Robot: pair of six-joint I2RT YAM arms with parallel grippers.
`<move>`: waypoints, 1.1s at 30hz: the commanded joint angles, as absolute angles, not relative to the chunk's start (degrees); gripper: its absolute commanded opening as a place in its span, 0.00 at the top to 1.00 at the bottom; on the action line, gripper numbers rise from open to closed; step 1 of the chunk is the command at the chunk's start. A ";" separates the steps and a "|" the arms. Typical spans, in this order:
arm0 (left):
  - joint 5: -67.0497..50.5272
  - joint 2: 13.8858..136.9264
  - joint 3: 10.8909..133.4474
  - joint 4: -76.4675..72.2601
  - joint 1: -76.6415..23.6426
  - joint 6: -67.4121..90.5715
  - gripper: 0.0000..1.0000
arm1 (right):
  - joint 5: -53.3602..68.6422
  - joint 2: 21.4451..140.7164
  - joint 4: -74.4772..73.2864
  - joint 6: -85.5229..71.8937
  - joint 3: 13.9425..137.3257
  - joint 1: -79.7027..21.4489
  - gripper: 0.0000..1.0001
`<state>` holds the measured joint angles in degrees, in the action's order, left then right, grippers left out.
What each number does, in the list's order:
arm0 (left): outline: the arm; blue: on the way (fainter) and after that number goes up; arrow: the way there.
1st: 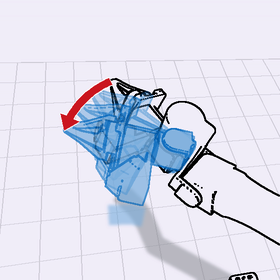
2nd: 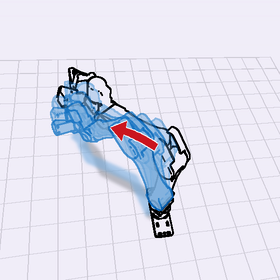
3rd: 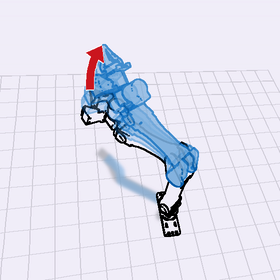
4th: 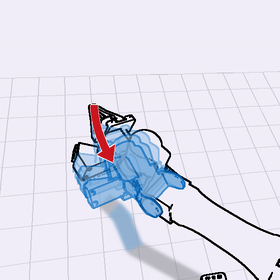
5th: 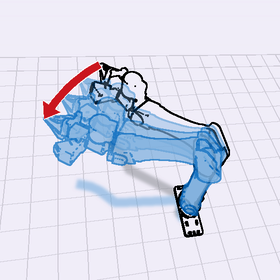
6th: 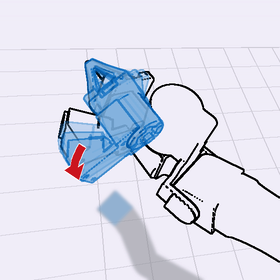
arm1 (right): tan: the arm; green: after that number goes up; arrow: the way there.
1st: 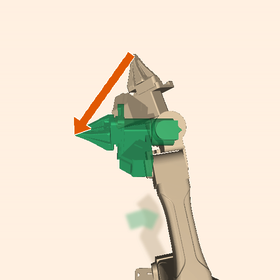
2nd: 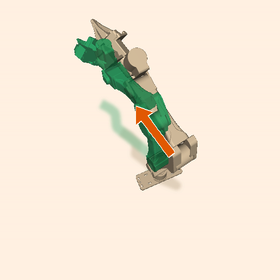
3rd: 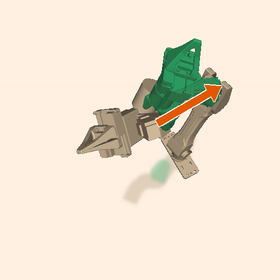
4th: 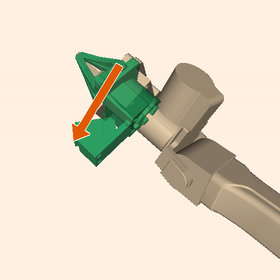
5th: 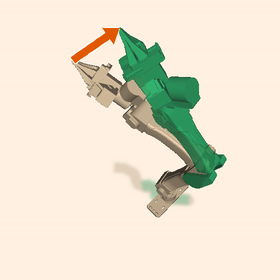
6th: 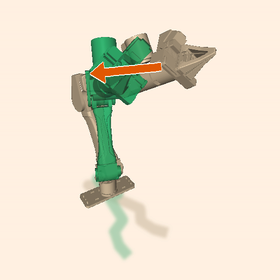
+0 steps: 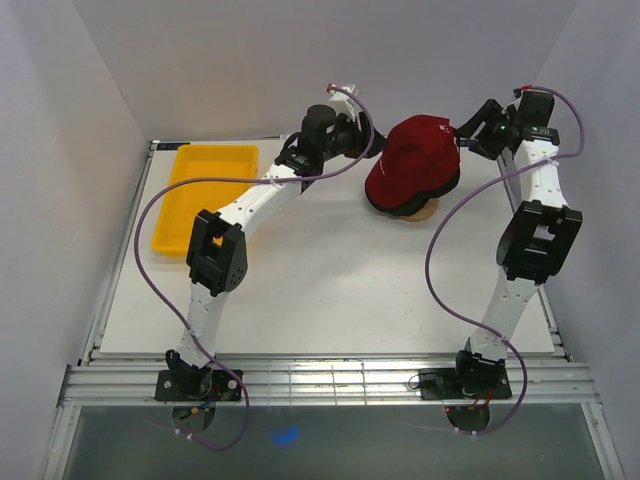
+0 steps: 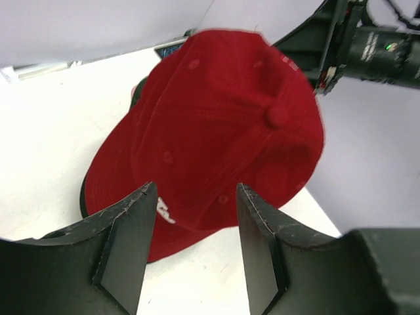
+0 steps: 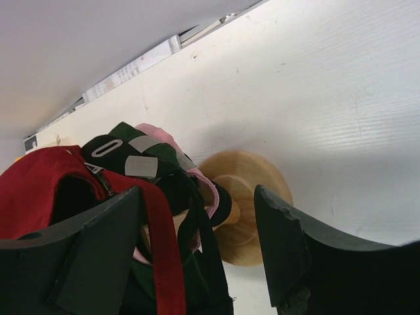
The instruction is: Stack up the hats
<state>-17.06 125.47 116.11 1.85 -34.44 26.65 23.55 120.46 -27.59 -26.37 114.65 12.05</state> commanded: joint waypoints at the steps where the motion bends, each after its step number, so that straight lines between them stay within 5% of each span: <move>1: -18.54 124.37 118.83 -2.10 -34.10 27.42 0.38 | 27.49 116.81 -25.94 -29.00 115.49 13.09 0.27; 12: -20.30 125.16 119.44 -4.04 -34.10 28.30 0.38 | 39.63 114.17 -17.14 -39.64 108.29 18.11 0.30; 22: -23.20 128.22 122.78 -5.80 -34.10 29.27 0.38 | 42.54 103.28 -7.38 -42.72 90.02 18.02 0.36; 33: -23.38 133.77 130.61 -3.52 -34.80 29.53 0.37 | 42.19 101.60 -4.57 -43.77 85.52 16.70 0.40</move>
<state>-22.57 134.65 128.01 -3.81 -34.46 29.26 41.52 102.45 -7.22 -43.33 86.11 17.19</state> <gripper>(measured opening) 0.624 0.608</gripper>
